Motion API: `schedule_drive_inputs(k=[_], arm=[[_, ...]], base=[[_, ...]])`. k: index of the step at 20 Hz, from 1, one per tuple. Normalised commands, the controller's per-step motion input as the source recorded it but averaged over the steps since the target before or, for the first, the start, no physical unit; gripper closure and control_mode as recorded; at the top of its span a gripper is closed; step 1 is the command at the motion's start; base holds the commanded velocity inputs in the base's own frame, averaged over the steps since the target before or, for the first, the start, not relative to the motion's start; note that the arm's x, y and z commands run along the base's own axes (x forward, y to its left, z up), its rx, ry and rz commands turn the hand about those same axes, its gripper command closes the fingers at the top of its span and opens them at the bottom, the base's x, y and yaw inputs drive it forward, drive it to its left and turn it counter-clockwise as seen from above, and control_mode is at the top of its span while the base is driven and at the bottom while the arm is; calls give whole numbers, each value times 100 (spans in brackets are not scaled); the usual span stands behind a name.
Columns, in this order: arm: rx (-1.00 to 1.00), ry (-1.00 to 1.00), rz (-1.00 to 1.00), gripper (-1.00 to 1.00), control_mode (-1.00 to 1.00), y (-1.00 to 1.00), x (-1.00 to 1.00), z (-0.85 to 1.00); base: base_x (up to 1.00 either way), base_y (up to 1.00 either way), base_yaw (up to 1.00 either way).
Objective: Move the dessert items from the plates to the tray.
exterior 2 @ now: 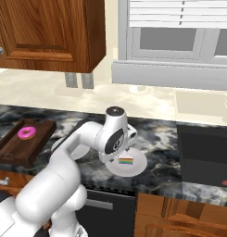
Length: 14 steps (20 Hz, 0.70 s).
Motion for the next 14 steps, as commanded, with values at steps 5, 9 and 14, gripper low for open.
schedule_drive_inputs(k=[5,9,14], arm=[[0,0,8,-100,-100,-6,38,0],[0,0,7,-100,-100,-3,36,0],[0,0,3,-100,-100,-1,10,0]], base=[[0,0,0],[0,0,0],[0,0,0]])
